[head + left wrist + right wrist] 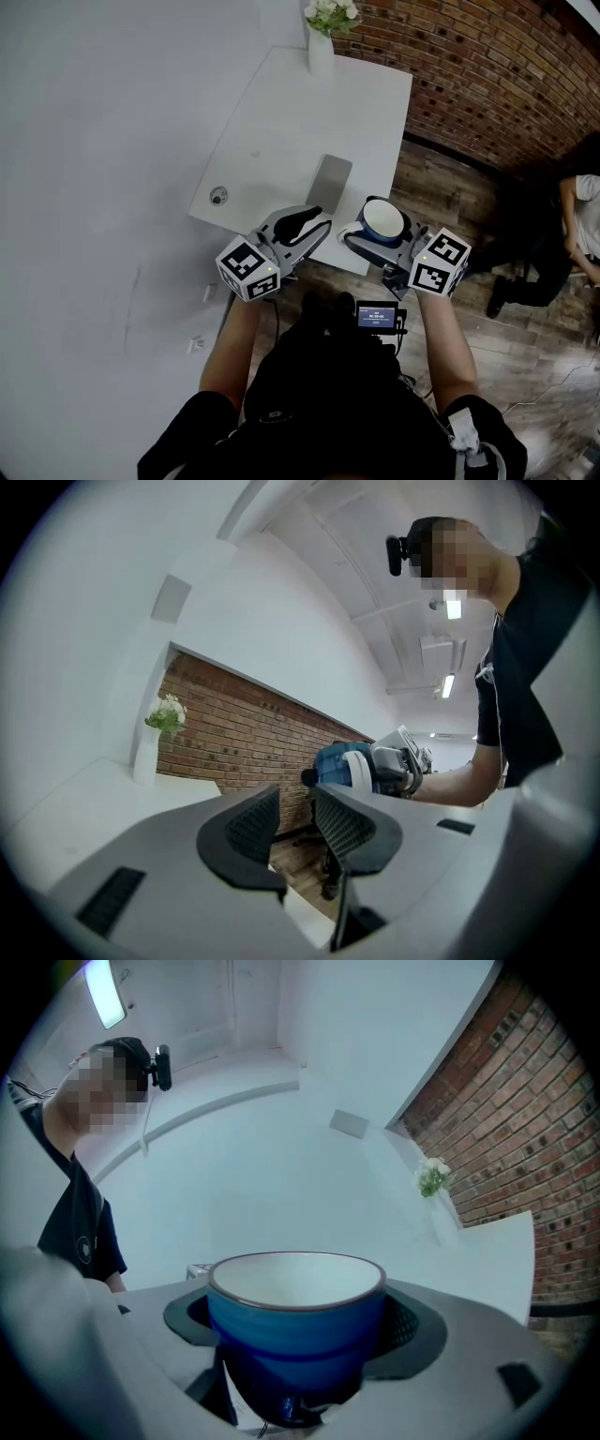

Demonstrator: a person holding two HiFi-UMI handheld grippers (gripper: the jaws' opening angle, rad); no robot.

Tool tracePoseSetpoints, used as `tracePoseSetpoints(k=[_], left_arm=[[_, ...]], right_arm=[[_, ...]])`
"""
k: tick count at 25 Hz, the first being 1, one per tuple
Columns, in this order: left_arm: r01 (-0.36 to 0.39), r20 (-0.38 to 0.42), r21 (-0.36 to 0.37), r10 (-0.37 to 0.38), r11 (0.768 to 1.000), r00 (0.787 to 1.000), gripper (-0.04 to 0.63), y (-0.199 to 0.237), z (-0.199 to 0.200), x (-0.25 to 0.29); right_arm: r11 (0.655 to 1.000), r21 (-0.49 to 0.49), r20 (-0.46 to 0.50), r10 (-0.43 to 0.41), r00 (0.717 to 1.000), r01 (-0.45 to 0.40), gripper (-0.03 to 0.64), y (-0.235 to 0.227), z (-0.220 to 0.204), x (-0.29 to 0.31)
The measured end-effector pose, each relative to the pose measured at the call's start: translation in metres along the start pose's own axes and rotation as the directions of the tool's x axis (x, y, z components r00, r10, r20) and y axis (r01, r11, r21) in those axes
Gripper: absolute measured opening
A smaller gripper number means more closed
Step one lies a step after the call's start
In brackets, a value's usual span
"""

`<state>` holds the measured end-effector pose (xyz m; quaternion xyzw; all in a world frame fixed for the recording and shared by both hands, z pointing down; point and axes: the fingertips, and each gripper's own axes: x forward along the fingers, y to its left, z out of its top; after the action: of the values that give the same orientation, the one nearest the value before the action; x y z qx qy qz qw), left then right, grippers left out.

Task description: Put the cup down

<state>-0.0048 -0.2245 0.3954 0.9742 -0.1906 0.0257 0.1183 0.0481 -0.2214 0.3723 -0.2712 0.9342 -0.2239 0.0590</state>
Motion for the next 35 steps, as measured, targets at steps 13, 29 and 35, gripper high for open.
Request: tracePoseSetpoints(k=[13,29,35], left_arm=[[-0.015,0.002,-0.022,0.015,1.000,1.000,0.109,0.009,-0.008,-0.019],[-0.041,-0.022,-0.041,0.040,0.998,0.999,0.118,0.043,-0.022,-0.015],[-0.050,-0.028,-0.051,0.049,0.997,0.998,0.118,0.055,-0.032,-0.009]], right_arm=[[1.000,-0.014,-0.016,-0.001,1.000,0.001,0.422,0.002,-0.003,0.019],[0.999,0.016,-0.011,-0.029,1.000,0.029,0.422,-0.046,-0.008,0.066],[0.999,0.015,-0.025,-0.041,0.999,0.041,0.422,-0.072,-0.022,0.087]])
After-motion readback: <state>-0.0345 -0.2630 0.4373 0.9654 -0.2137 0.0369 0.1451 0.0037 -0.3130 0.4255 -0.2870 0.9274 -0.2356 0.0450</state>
